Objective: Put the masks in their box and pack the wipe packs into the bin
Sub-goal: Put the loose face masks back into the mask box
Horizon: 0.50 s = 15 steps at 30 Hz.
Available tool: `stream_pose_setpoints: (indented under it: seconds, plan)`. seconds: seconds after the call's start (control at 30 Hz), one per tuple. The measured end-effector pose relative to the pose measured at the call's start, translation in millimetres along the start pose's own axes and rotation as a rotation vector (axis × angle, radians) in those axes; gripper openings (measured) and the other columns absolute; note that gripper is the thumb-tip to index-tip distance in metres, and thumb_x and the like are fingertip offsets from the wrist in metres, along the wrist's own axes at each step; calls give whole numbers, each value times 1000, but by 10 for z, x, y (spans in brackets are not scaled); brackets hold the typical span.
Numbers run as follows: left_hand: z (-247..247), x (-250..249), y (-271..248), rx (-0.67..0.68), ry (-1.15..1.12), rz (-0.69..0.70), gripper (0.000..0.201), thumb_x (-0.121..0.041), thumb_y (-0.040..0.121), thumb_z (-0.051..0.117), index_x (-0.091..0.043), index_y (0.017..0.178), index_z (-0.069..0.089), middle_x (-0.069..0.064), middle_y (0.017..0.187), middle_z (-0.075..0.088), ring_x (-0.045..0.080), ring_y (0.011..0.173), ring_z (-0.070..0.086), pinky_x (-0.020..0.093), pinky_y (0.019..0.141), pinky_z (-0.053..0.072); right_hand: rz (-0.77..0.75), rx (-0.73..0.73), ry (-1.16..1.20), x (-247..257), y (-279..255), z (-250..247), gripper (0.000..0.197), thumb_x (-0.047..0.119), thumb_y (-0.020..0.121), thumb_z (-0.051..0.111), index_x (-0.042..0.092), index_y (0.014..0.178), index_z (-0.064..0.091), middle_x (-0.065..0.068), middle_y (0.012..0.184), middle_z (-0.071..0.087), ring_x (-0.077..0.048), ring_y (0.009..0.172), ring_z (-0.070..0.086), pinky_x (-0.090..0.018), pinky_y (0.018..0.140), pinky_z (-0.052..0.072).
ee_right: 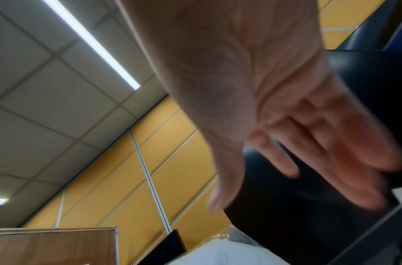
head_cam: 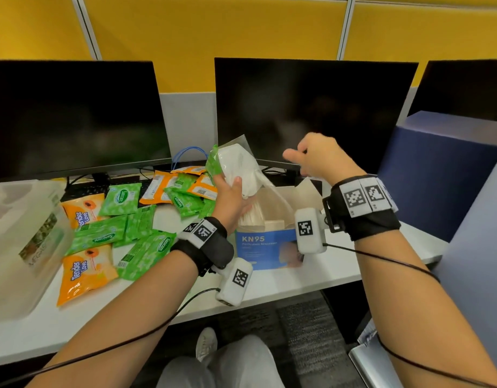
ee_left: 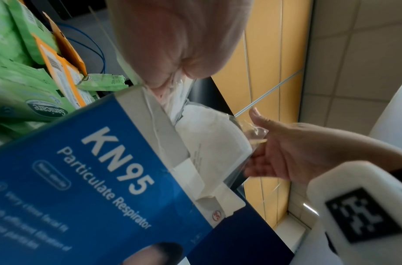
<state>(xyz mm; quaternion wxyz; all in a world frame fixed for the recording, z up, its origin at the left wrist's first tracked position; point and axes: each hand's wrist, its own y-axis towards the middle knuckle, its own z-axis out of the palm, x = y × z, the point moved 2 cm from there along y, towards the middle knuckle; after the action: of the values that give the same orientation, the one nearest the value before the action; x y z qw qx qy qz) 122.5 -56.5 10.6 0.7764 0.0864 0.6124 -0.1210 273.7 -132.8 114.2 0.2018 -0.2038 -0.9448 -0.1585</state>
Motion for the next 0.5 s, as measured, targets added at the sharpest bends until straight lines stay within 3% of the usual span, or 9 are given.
stream_pose_setpoints:
  seconds: [0.07, 0.1, 0.17, 0.2, 0.27, 0.33, 0.43, 0.5]
  plan:
    - [-1, 11, 14, 4, -2, 24, 30, -26, 100, 39, -28, 125, 23, 5, 131, 44, 32, 117, 55, 55, 91, 52, 12, 363, -139, -51, -74, 138, 79, 79, 75, 47, 12, 114, 60, -3, 98, 68, -17, 80, 68, -30, 70, 55]
    - [-9, 15, 17, 1, 4, 35, 32, -25, 99, 40, -26, 126, 23, 5, 129, 44, 31, 116, 55, 54, 91, 52, 8, 525, -115, -53, -148, 217, 85, 82, 69, 50, 18, 125, 55, -1, 110, 66, -17, 87, 67, -33, 79, 55]
    - [-17, 28, 29, 6, 1, 53, 33, -28, 96, 43, -28, 123, 23, 3, 124, 46, 33, 117, 55, 56, 91, 51, -44, 776, -72, -35, -316, 334, 80, 69, 70, 65, 38, 139, 38, 5, 129, 55, -19, 105, 59, -31, 86, 49]
    - [-16, 37, 36, 12, -5, 54, 34, -31, 94, 44, -29, 121, 24, 1, 121, 46, 34, 117, 55, 56, 90, 51, -90, 813, -117, -27, -367, 381, 79, 60, 72, 72, 42, 139, 34, 8, 128, 52, -19, 108, 55, -30, 84, 46]
    - [-15, 52, 50, 5, -12, 46, 31, -30, 96, 43, -30, 120, 24, -3, 115, 46, 34, 116, 55, 56, 90, 51, -110, 696, -186, -47, -345, 437, 68, 43, 81, 71, 37, 139, 36, 7, 114, 55, -16, 94, 58, -25, 72, 45]
    - [-20, 59, 64, -17, -39, 29, 27, -26, 100, 39, -29, 121, 24, -4, 113, 45, 34, 116, 55, 54, 92, 51, -68, 492, -174, -60, -275, 406, 44, 26, 92, 59, 25, 134, 47, 1, 100, 60, -15, 77, 64, -25, 61, 51]
    - [-50, 69, 74, -34, -94, 33, 28, -21, 99, 40, -28, 120, 24, -6, 108, 46, 36, 117, 55, 54, 95, 49, -111, 175, -168, -73, -165, 218, 23, 19, 89, 60, 14, 111, 62, -5, 90, 67, -20, 77, 67, -35, 74, 57]
    - [-64, 75, 83, -66, -129, 42, 29, -19, 99, 41, -27, 120, 23, -7, 105, 46, 36, 118, 53, 55, 97, 47, -161, -63, -41, -22, -144, 29, 12, 20, 86, 64, 13, 96, 61, -4, 84, 62, -18, 74, 61, -31, 69, 53]
